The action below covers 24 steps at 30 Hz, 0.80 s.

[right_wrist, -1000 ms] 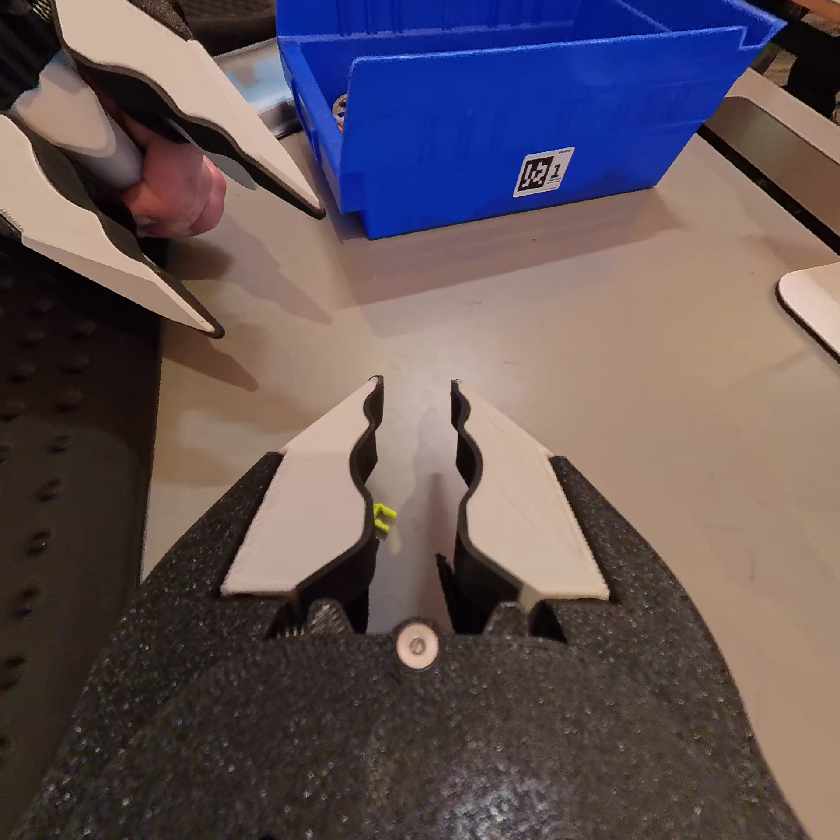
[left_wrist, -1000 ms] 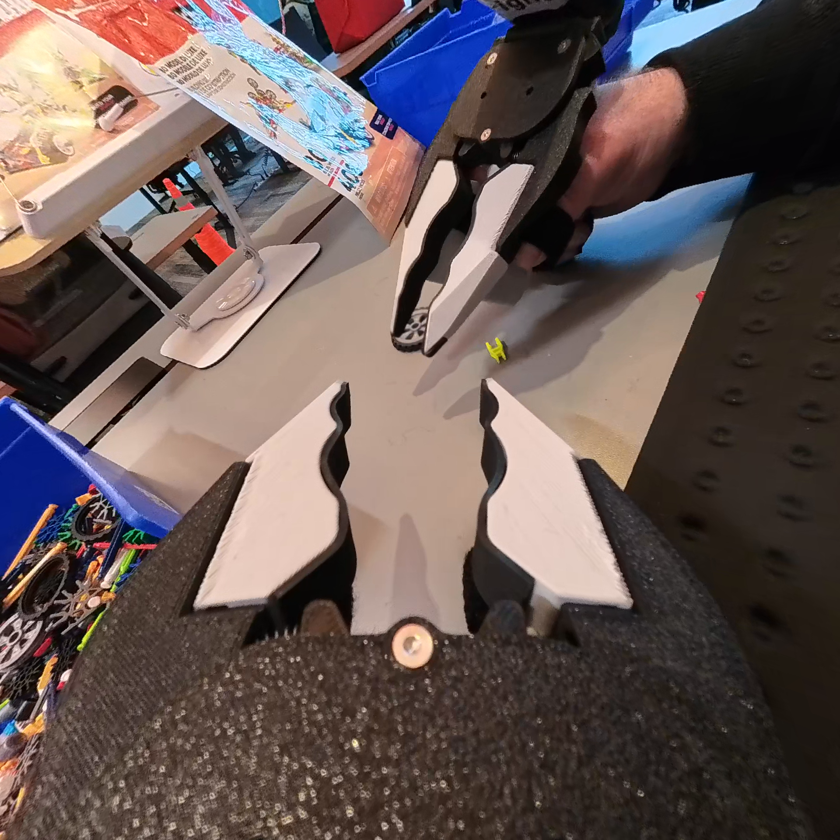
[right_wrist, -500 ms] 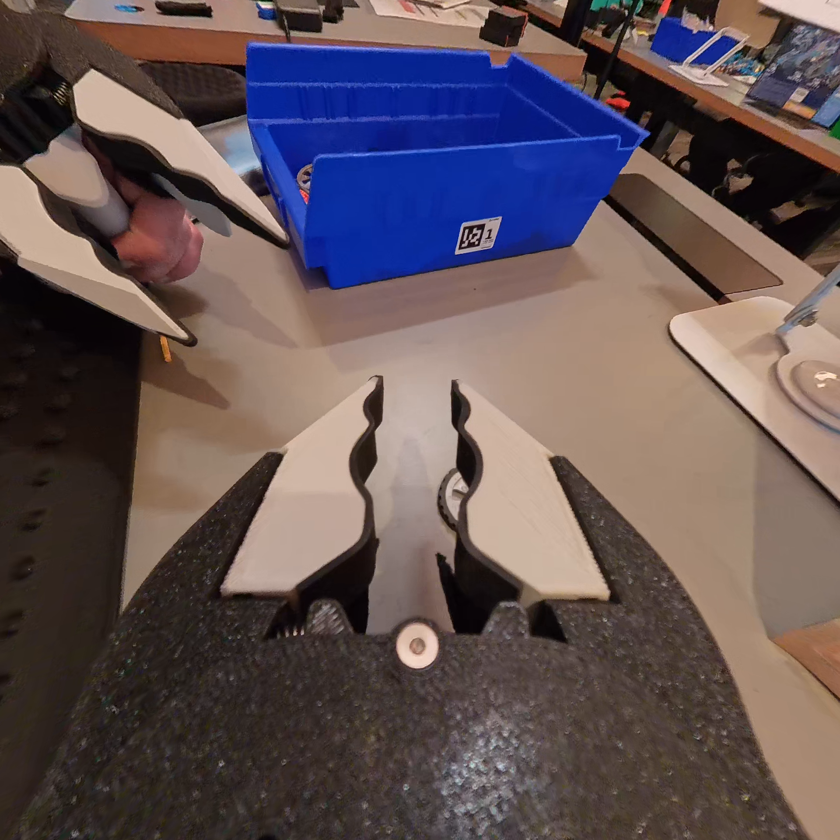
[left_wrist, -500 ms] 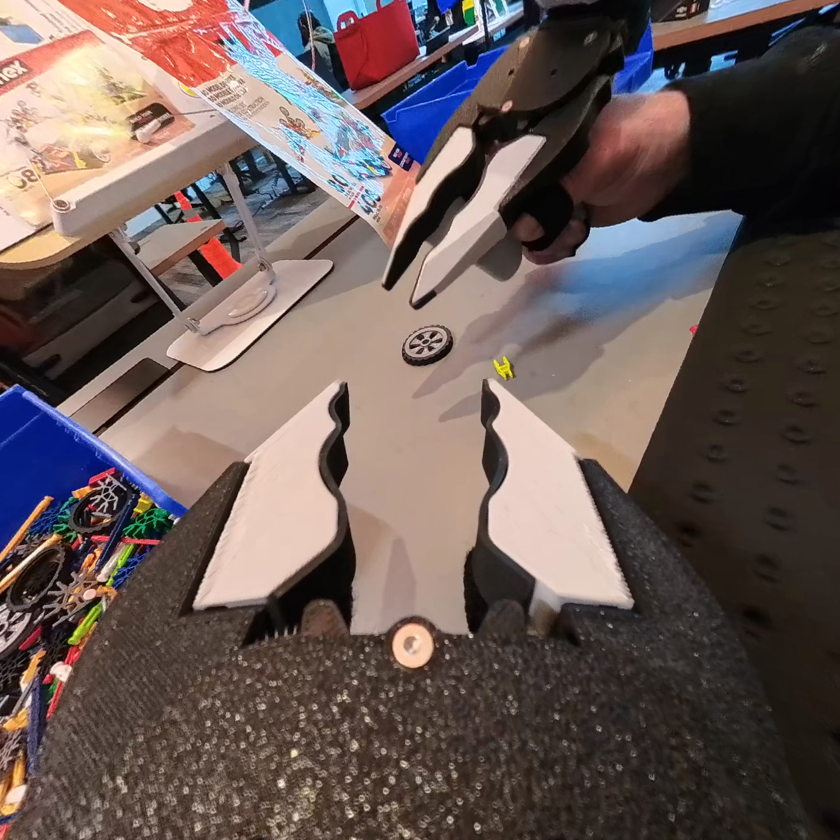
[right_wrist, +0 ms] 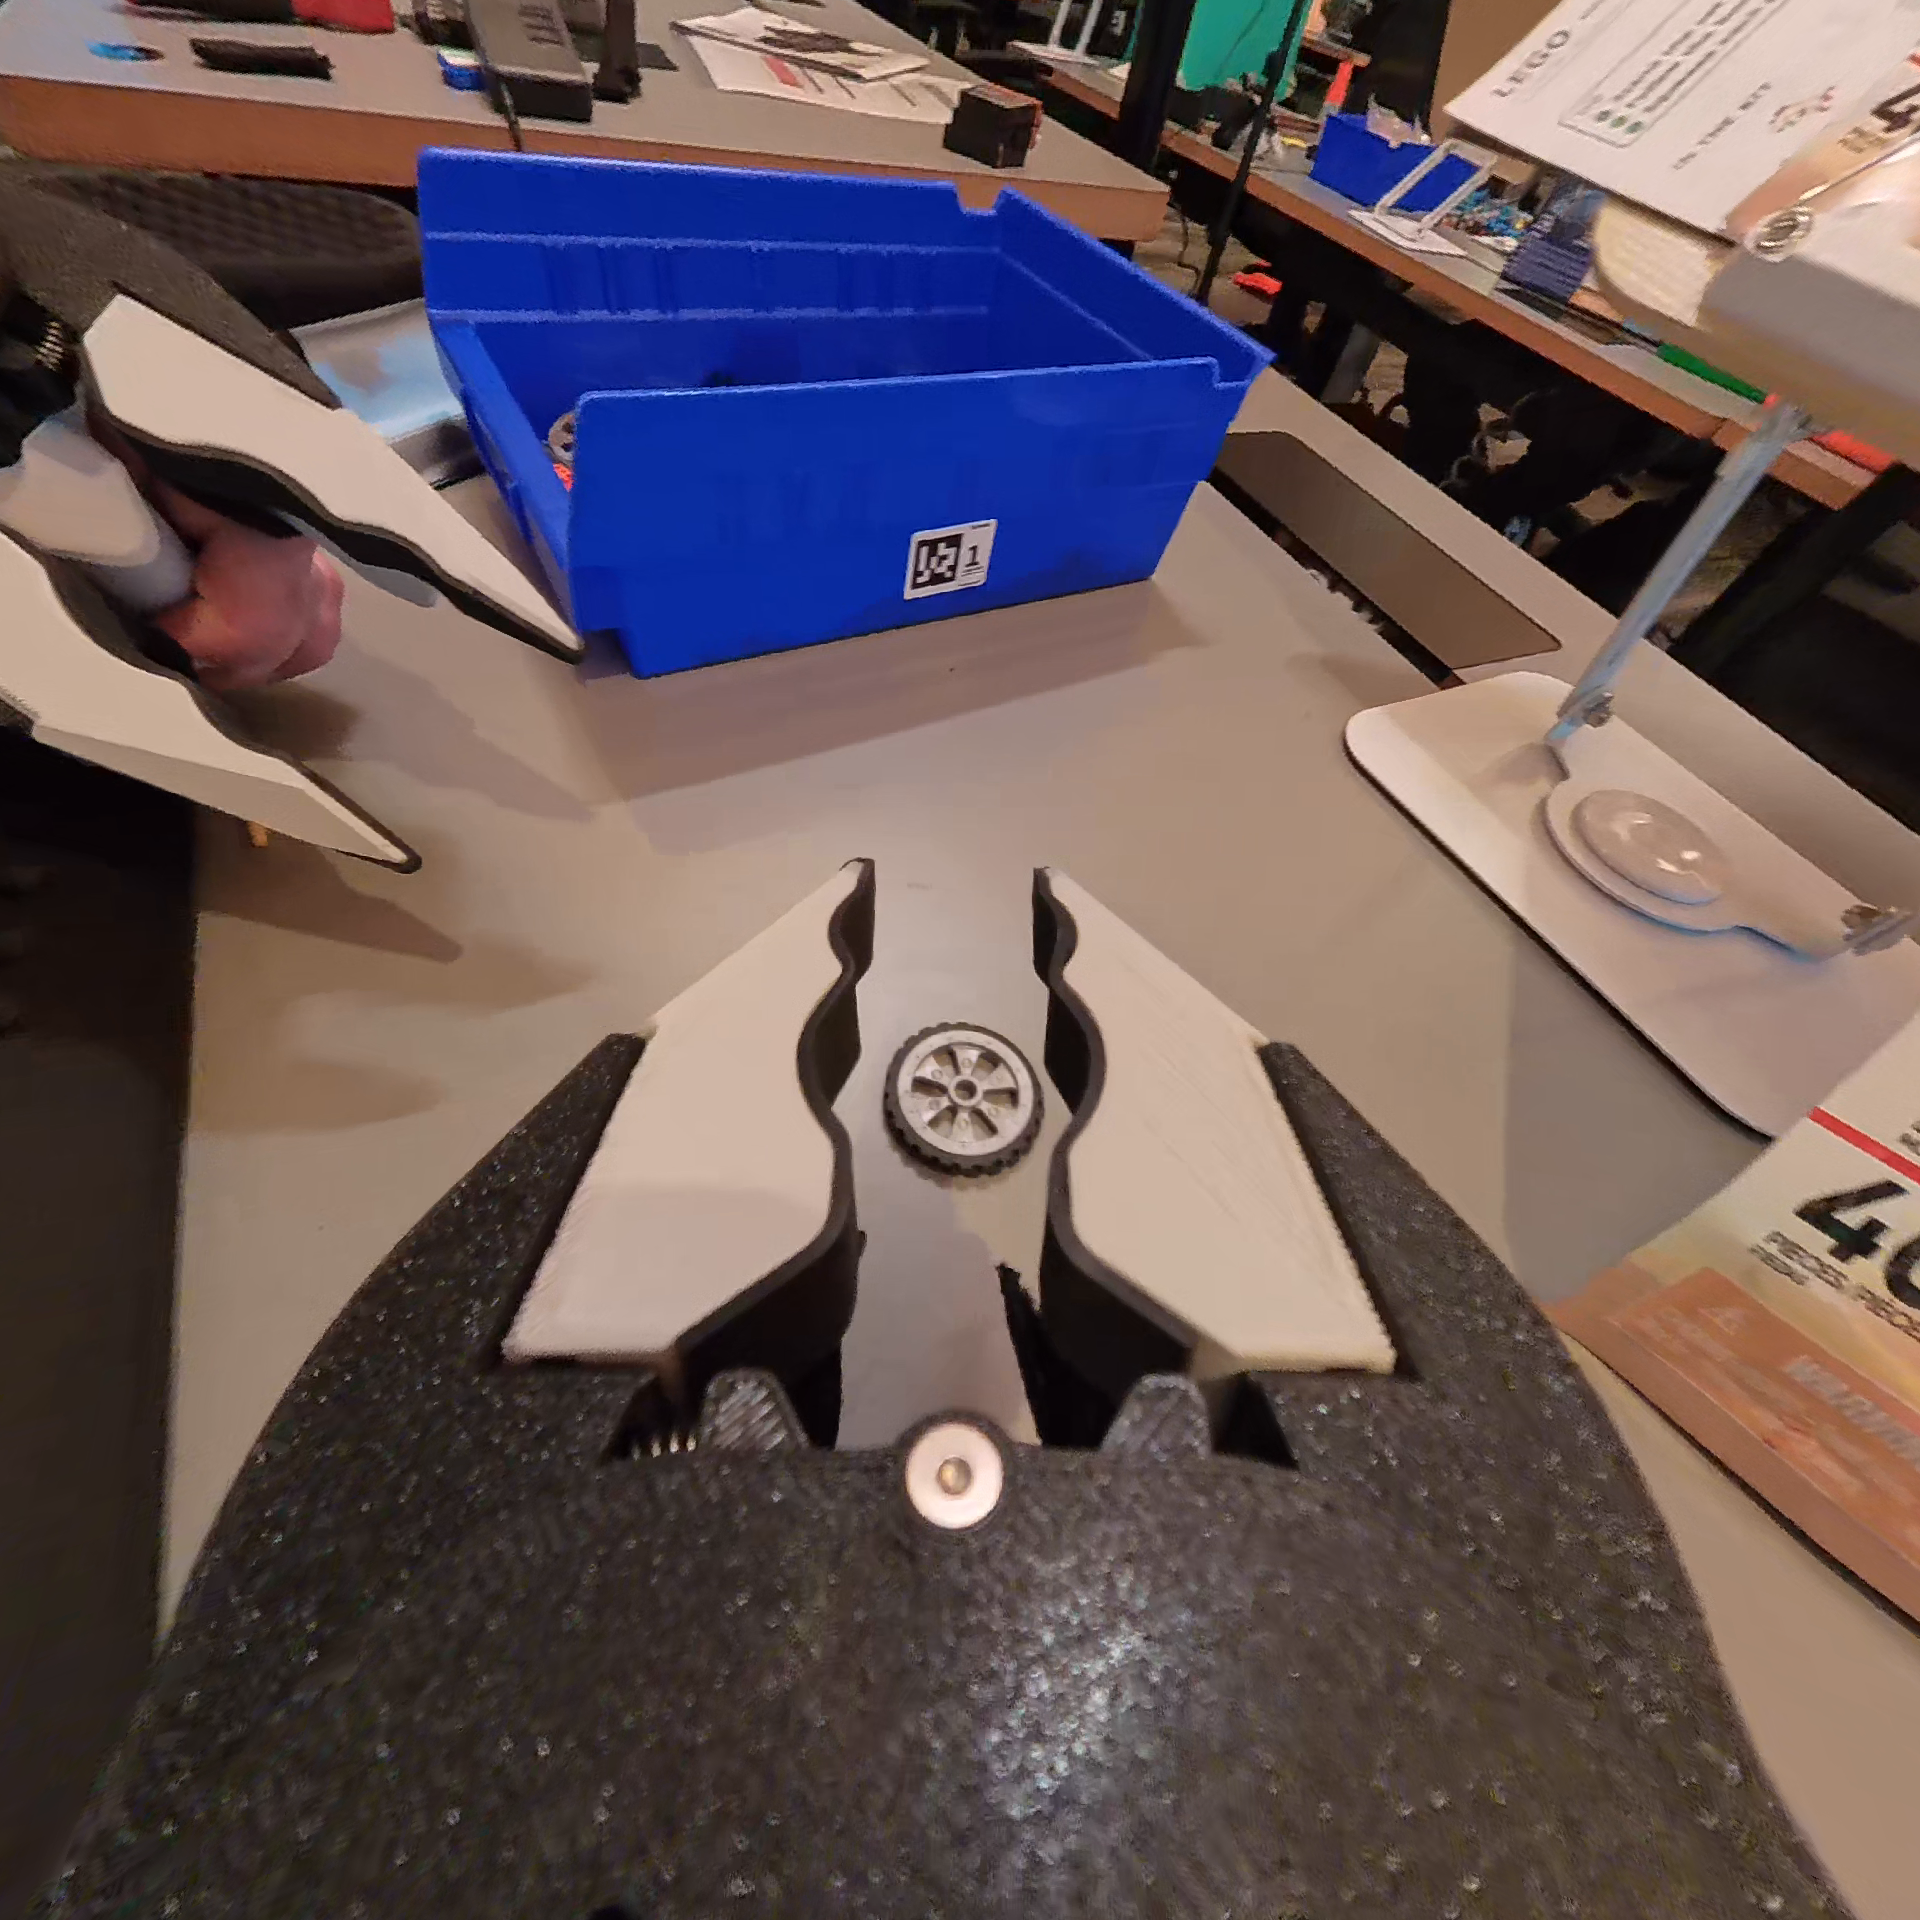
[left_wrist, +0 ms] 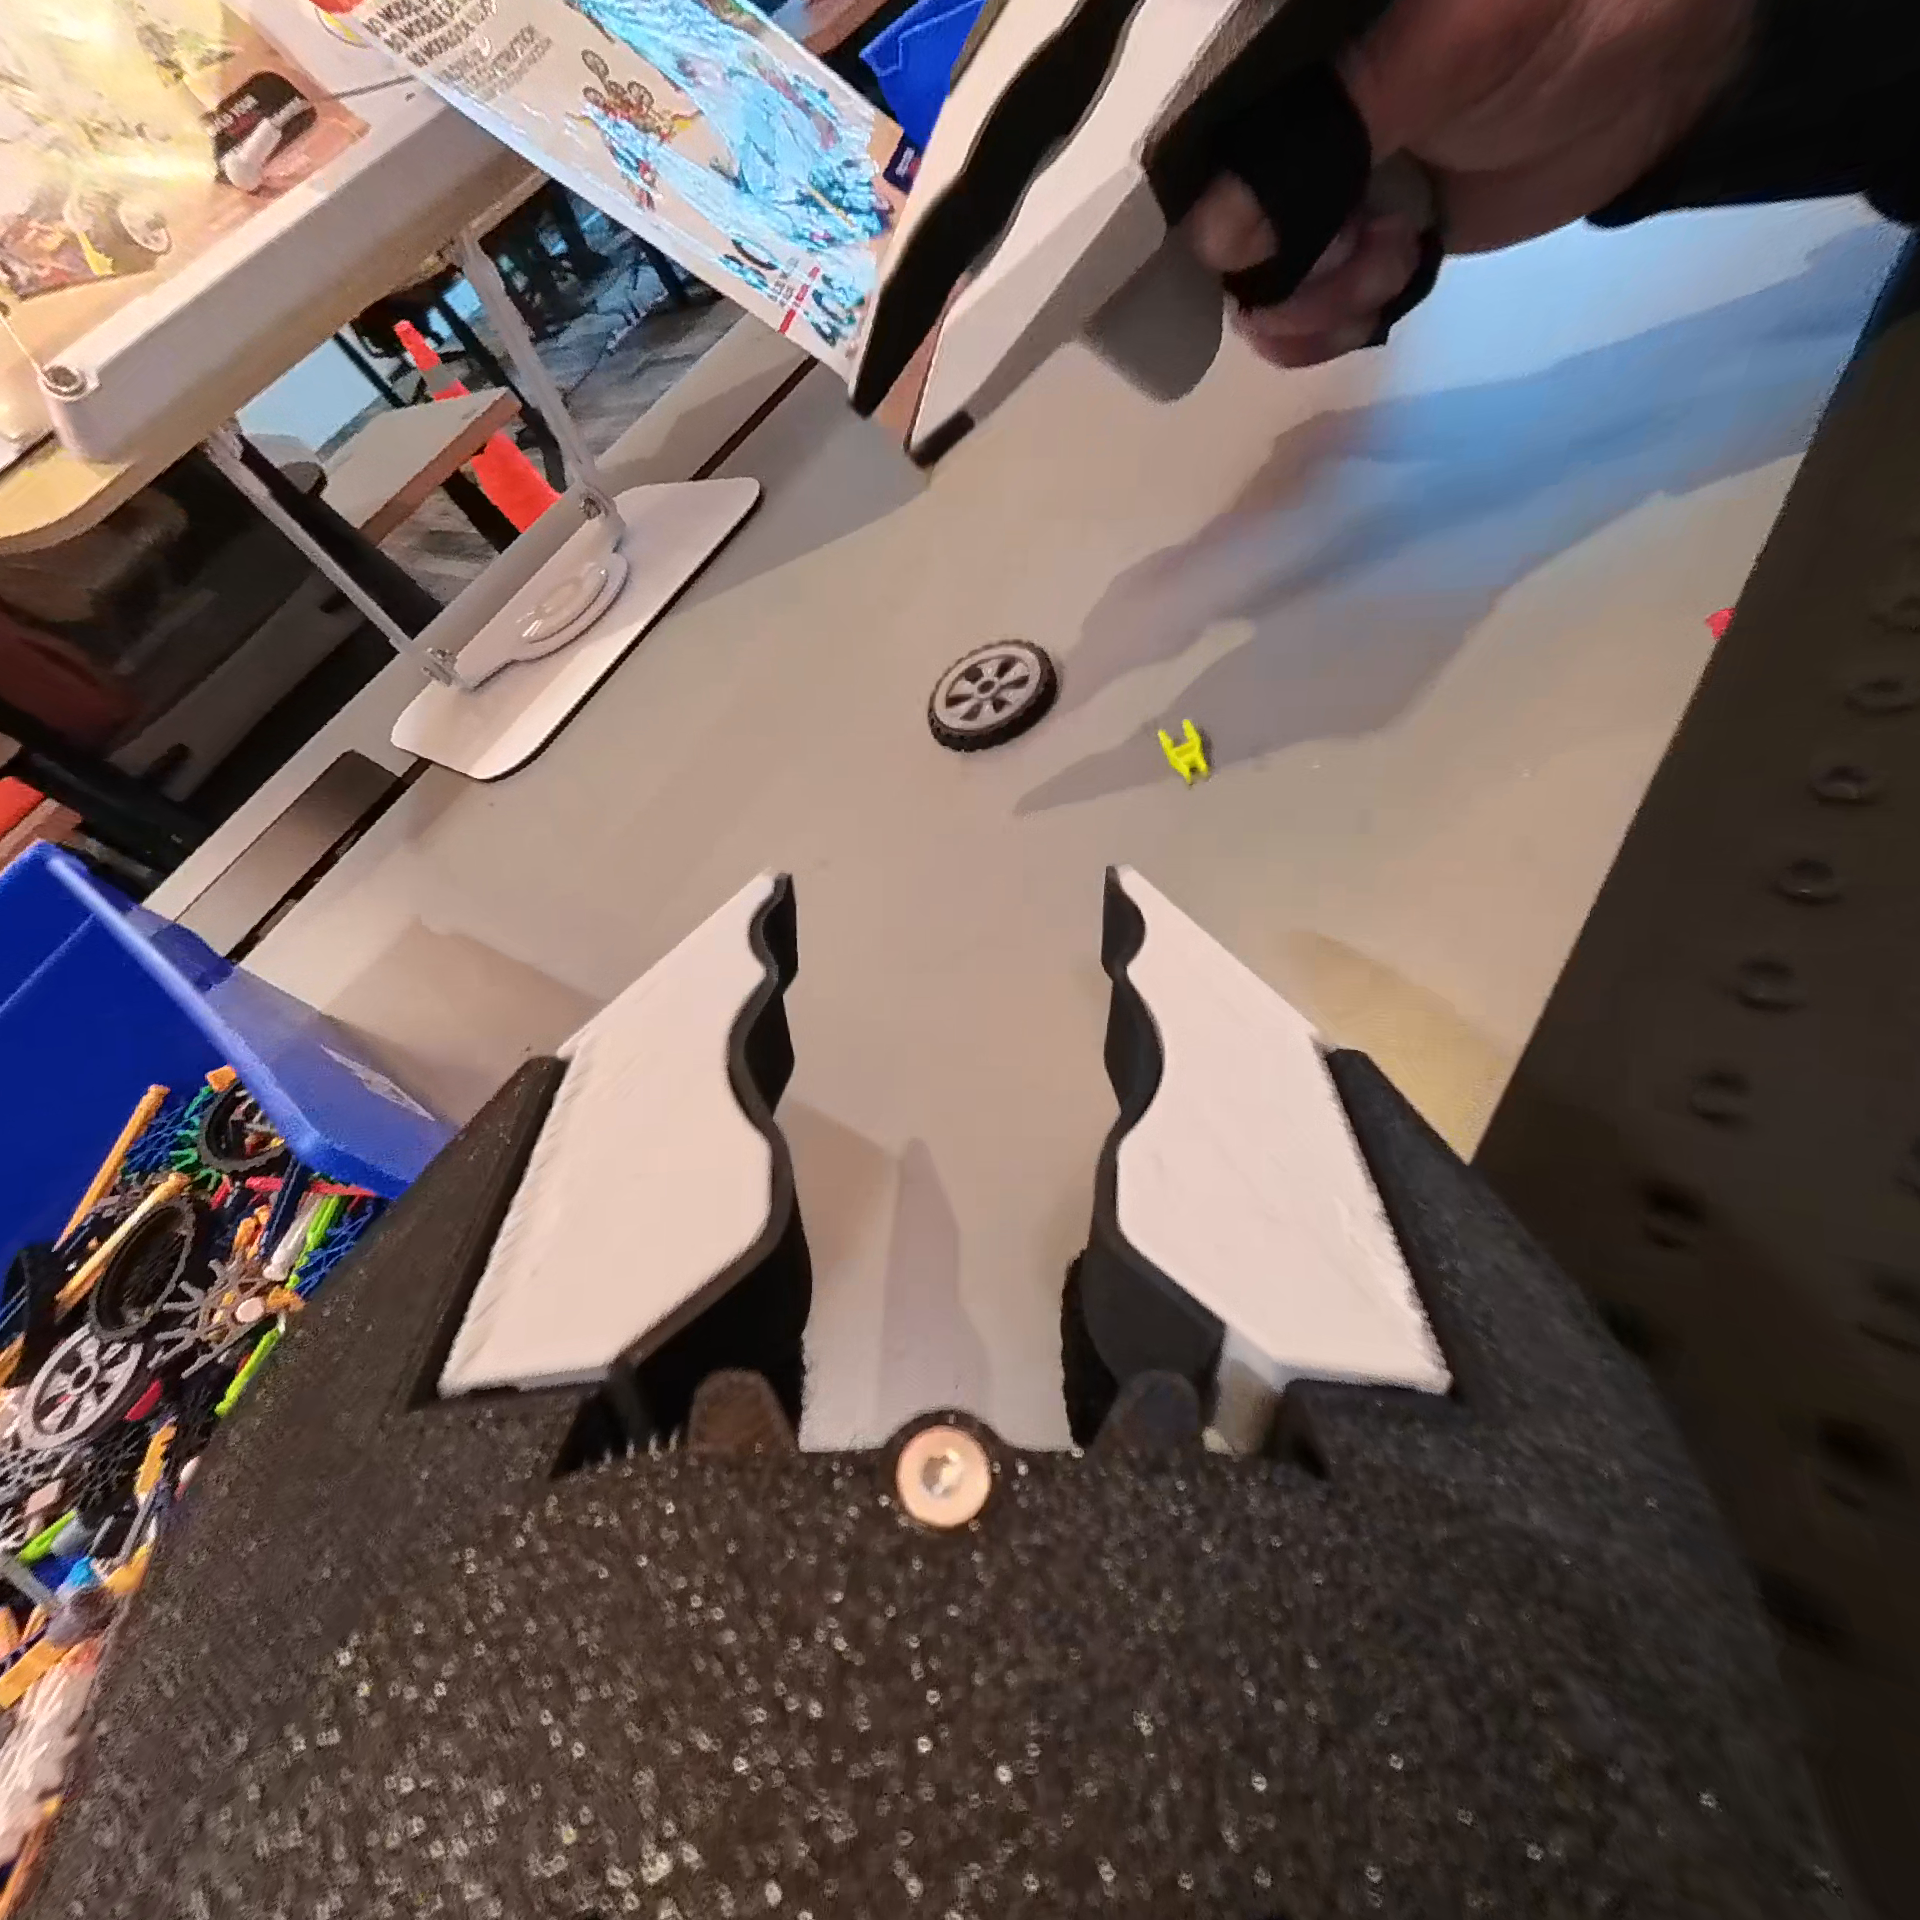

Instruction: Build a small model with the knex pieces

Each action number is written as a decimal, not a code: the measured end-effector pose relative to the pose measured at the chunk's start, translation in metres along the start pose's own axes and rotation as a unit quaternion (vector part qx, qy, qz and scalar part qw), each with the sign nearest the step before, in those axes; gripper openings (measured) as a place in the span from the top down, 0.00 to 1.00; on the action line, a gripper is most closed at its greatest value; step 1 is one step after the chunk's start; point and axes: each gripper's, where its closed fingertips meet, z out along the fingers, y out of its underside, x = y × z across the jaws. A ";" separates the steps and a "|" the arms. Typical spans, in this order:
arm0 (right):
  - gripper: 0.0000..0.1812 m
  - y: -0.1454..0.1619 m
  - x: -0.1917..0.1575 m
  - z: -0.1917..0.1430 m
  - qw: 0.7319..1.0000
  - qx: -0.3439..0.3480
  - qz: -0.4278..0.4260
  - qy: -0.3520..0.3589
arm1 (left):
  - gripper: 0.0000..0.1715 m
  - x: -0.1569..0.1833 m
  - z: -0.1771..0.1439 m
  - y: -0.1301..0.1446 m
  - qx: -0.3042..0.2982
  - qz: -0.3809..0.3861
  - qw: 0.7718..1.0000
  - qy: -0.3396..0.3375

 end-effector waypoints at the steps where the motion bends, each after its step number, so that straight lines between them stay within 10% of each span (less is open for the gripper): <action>1: 0.83 0.001 0.003 -0.002 1.000 0.001 0.003 0.004 | 0.67 0.000 0.001 0.001 -0.004 0.002 1.000 -0.003; 15: 0.82 0.021 0.044 -0.020 0.998 -0.005 0.056 0.040 | 0.67 -0.006 0.014 0.015 -0.044 0.010 0.999 -0.015; 24: 0.80 0.024 0.060 -0.028 0.995 0.015 0.093 0.044 | 0.50 -0.023 0.005 -0.004 0.021 -0.047 0.998 -0.032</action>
